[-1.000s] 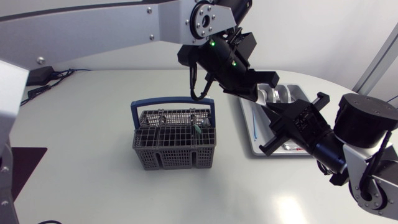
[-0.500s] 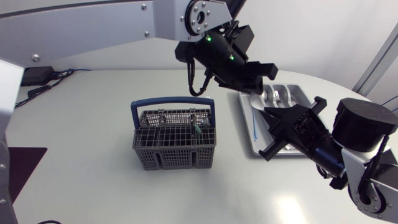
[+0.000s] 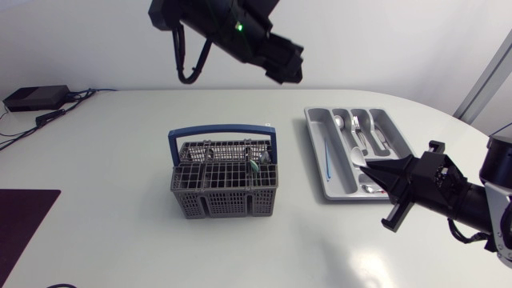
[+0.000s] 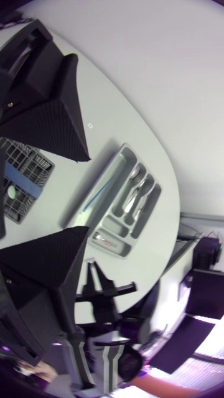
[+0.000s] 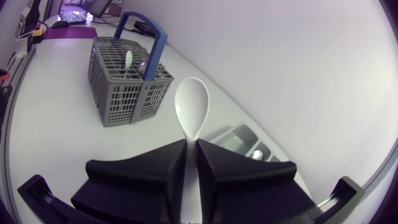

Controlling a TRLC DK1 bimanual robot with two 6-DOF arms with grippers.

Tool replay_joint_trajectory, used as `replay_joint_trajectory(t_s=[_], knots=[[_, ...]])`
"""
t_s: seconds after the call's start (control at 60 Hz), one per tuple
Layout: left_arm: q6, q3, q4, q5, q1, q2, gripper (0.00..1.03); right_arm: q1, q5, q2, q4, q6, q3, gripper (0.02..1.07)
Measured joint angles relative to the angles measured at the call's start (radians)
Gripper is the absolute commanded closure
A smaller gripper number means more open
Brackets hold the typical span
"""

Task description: Unload the cutlery basket into the drawer organizer.

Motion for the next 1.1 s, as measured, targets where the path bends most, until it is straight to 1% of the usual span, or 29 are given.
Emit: replay_joint_trajectory(t_s=[0.117,0.233,0.333,0.433,0.533,0.65,0.8,0.833,0.867,0.933,1.1], knots=[[0.219,-0.124,-0.031,-0.006,-0.018,-0.035,0.35,-0.057,-0.072,0.027,-0.106,-0.124,0.032,0.93],[0.436,-0.28,-0.021,-0.027,-0.032,-0.074,0.35,-0.107,-0.111,0.105,-0.183,-0.256,0.07,0.93],[0.587,-0.373,0.0,-0.04,-0.038,-0.099,0.35,-0.167,-0.156,0.199,-0.292,-0.373,0.127,0.93],[0.711,-0.417,0.017,-0.074,-0.039,-0.105,0.35,-0.217,-0.176,0.291,-0.381,-0.499,0.199,0.93],[0.798,-0.44,0.026,-0.083,-0.038,-0.105,0.35,-0.251,-0.176,0.379,-0.438,-0.607,0.269,0.93],[0.874,-0.443,0.031,-0.104,-0.039,-0.105,0.35,-0.287,-0.175,0.486,-0.533,-0.721,0.362,0.94],[0.953,-0.443,0.042,-0.138,-0.042,-0.098,0.35,-0.307,-0.162,0.603,-0.615,-0.811,0.461,0.94],[0.971,-0.445,0.045,-0.149,-0.045,-0.095,0.36,-0.31,-0.159,0.625,-0.623,-0.827,0.477,0.94],[0.987,-0.45,0.05,-0.156,-0.05,-0.093,0.4,-0.312,-0.156,0.641,-0.63,-0.834,0.489,0.94],[1.022,-0.468,0.064,-0.164,-0.058,-0.093,0.44,-0.318,-0.152,0.669,-0.639,-0.846,0.51,0.94],[1.073,-0.537,0.161,-0.212,-0.076,-0.092,0.45,-0.335,-0.145,0.711,-0.643,-0.884,0.543,0.94]])
